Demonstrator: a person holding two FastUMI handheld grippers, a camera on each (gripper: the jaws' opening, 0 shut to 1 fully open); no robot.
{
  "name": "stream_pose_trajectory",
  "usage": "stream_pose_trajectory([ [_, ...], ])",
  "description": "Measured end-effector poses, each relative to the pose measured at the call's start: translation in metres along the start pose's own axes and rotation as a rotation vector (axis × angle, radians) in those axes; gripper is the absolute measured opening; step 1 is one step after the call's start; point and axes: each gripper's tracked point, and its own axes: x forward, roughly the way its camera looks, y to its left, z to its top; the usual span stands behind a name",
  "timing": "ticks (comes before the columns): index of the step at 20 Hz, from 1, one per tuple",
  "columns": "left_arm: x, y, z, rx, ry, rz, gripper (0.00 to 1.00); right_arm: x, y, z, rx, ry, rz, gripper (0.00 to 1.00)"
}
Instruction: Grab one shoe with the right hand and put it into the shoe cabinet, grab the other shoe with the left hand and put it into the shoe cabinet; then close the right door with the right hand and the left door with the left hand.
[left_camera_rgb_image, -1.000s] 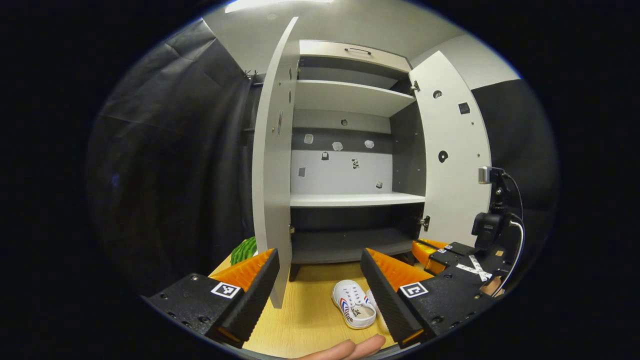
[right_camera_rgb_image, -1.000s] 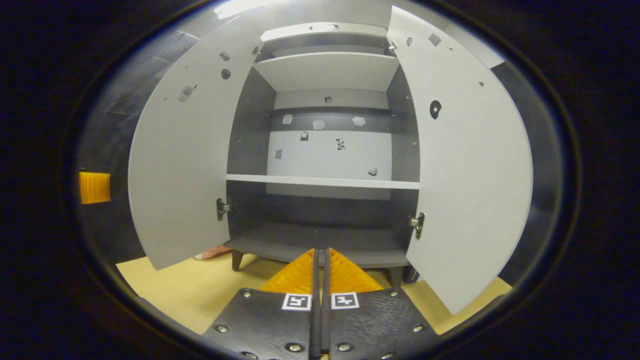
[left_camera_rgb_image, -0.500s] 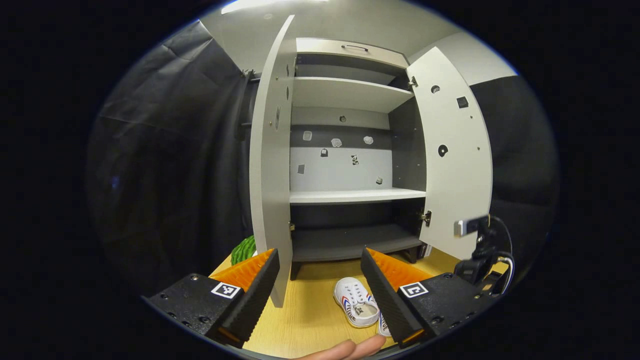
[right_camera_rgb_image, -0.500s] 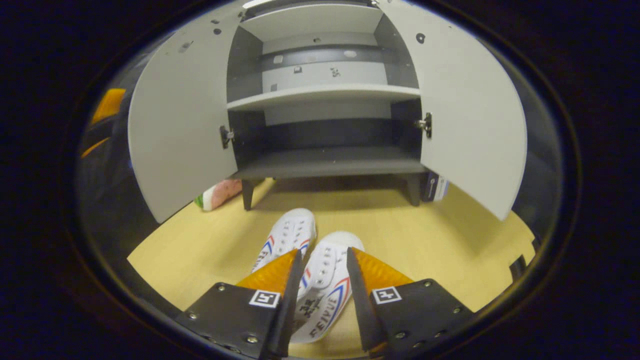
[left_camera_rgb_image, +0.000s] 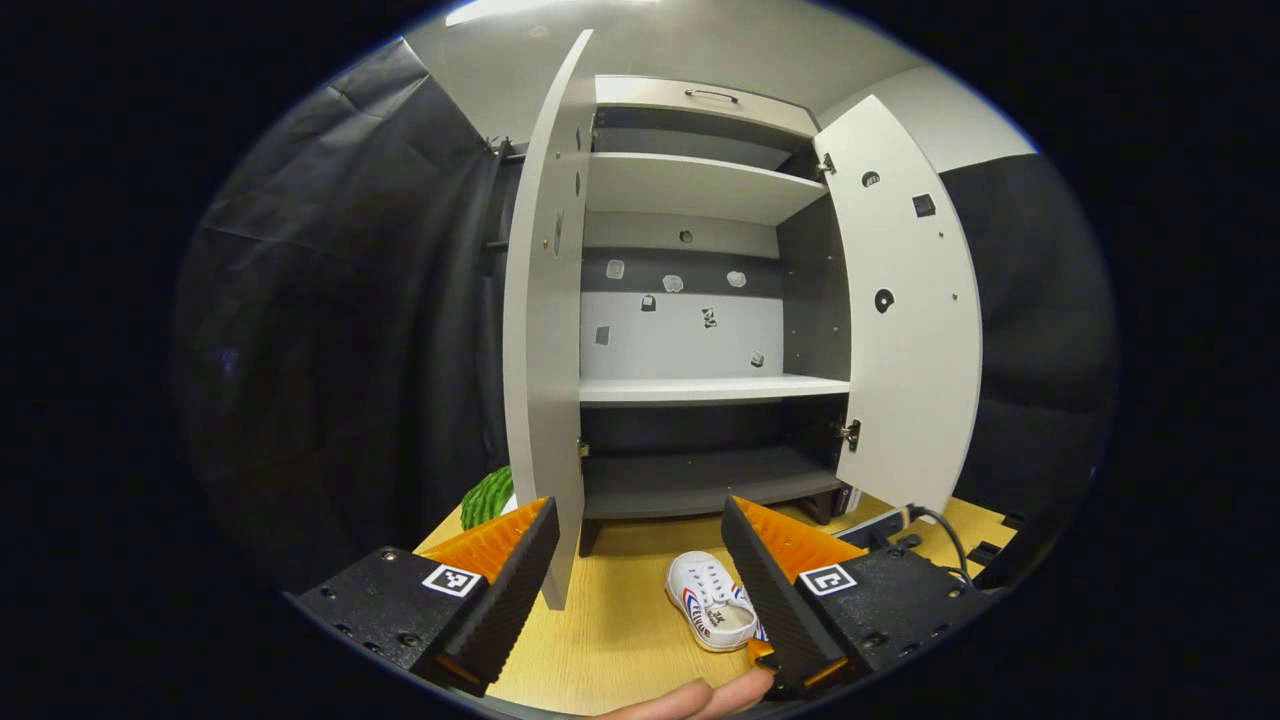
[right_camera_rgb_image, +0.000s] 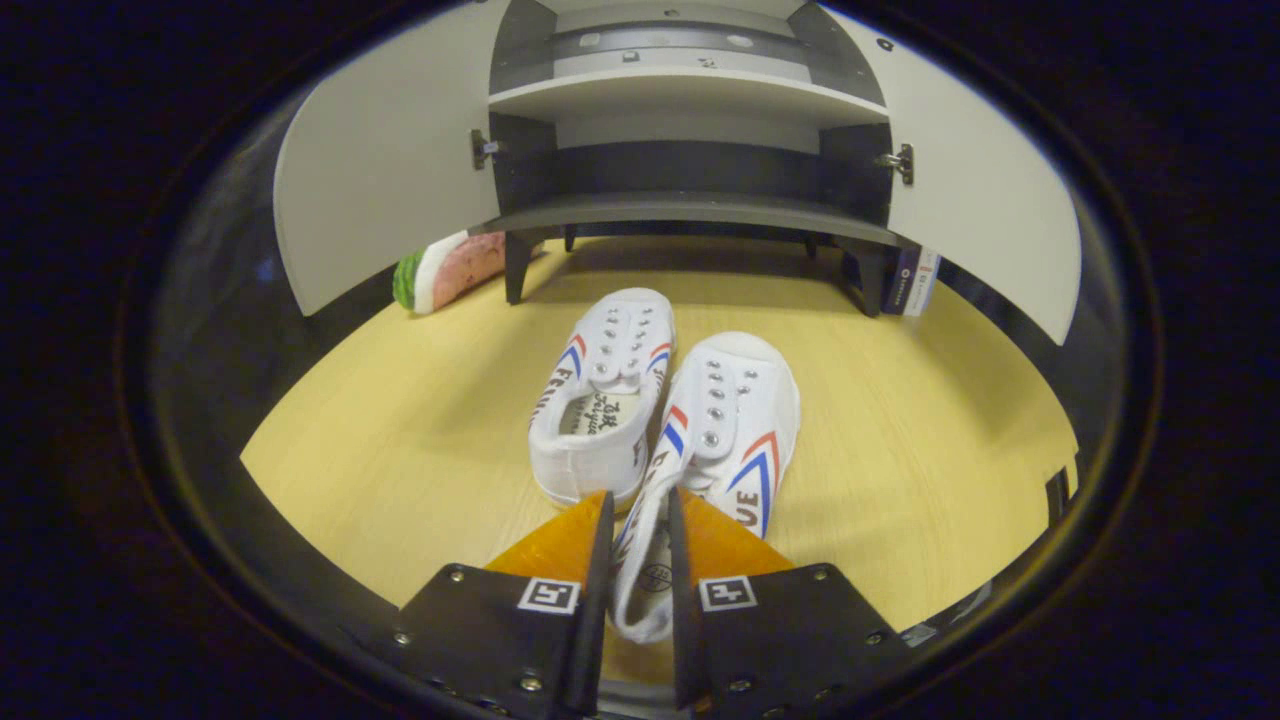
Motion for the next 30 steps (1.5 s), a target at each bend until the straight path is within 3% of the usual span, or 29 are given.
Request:
stream_pose_trajectory([
  [3, 0.000, 0.001, -0.003, 0.018, 0.007, 0.002, 1.00, 0.003, -0.006, -0.009, -0.045, 0.012, 0.087, 0.26],
  [4, 0.000, 0.002, -0.004, 0.019, 0.011, 0.002, 1.00, -0.016, -0.010, -0.006, -0.044, 0.024, 0.110, 0.12],
  [6, 0.002, 0.004, -0.006, 0.020, 0.013, 0.008, 1.00, -0.009, -0.013, -0.008, -0.052, 0.033, 0.128, 0.12],
  [10, 0.006, 0.005, -0.008, 0.002, 0.024, 0.014, 1.00, 0.008, -0.005, -0.003, -0.135, -0.030, 0.019, 0.12],
  [11, 0.006, 0.003, -0.010, 0.002, 0.030, 0.011, 0.99, 0.011, -0.007, 0.000, -0.109, -0.067, -0.002, 0.12],
  [12, 0.005, 0.002, -0.011, 0.005, 0.032, 0.002, 1.00, 0.007, -0.009, -0.001, -0.071, -0.077, 0.001, 0.04],
  [18, 0.005, 0.000, -0.002, 0.023, 0.004, -0.006, 1.00, -0.015, -0.040, 0.011, -0.057, -0.281, 0.002, 0.01],
  [27, 0.014, -0.018, -0.015, -0.018, 0.030, -0.060, 1.00, -0.024, -0.058, 0.055, 0.003, -0.411, 0.040, 0.01],
  [30, 0.018, -0.020, -0.016, -0.017, 0.028, -0.072, 1.00, -0.032, -0.058, 0.080, -0.028, -0.480, 0.037, 0.01],
])
